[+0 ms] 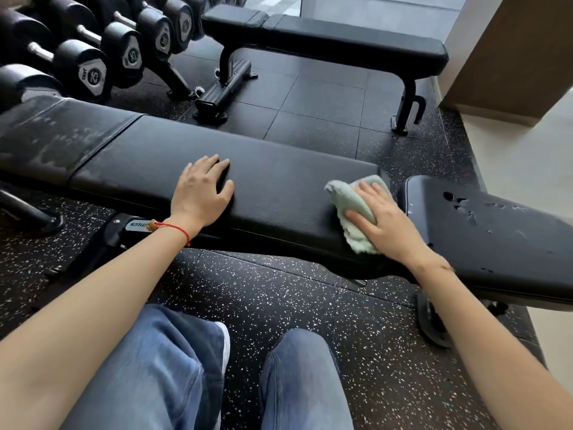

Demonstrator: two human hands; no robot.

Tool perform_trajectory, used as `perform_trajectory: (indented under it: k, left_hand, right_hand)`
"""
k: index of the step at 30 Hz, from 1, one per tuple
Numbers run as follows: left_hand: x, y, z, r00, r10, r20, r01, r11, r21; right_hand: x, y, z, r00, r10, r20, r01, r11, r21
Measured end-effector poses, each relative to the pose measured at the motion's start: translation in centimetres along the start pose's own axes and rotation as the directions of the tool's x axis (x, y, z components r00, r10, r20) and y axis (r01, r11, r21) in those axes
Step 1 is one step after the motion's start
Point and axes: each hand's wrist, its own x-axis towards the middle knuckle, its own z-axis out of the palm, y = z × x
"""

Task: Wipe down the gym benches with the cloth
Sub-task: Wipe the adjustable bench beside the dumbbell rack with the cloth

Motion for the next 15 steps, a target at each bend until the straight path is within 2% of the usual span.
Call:
perform_trajectory:
  k: [2, 4, 7, 9, 10, 12, 15]
  left_hand:
    - [0.0, 0.1, 0.0, 1.0, 0.002, -0.005, -0.002, 1.0, 0.001]
    - [0.0, 0.1, -0.1, 1.0, 0.008, -0.007, -0.008, 1.0, -0.004]
    - [-0.1, 0.0, -0.2, 1.0, 0.017, -0.009, -0.017, 1.0, -0.001]
    - [-0.2, -0.1, -0.3, 1.0, 0.028, -0.006, -0.028, 1.0, 0.001]
    - [-0.2, -0.1, -0.4, 1.0, 0.03, -0.003, -0.03, 1.0, -0.002]
    - [-0.2, 0.0, -0.5, 1.0, 0.024, -0.004, -0.024, 1.0, -0.011]
    - [-0.1, 0.1, -0.3, 1.0, 0.002, -0.028, -0.003, 1.0, -0.022]
  right_hand:
    - [4.2, -1.7, 0.9, 0.999, 0.037, -0.003, -0.037, 0.991, -0.127]
    - [6.5, -4.6, 2.4, 0.999, 0.042, 0.03, -0.038, 0.989, -0.142]
    - [3.8, -7.4, 4.1, 0.987, -0.155, 0.041, 0.158, 0.985, -0.073]
    - [0.8, -6.8, 3.7, 0.959, -0.279, 0.058, 0.282, 0.958, -0.055]
    - [0.6, -5.8, 3.1, 0.953, -0.295, 0.068, 0.298, 0.953, -0.047]
    - [2.4, -3.0, 2.0, 0.975, -0.22, 0.043, 0.222, 0.972, -0.073]
    - [8.1, -1.0, 0.8, 0.999, 0.014, -0.035, -0.02, 0.984, -0.179]
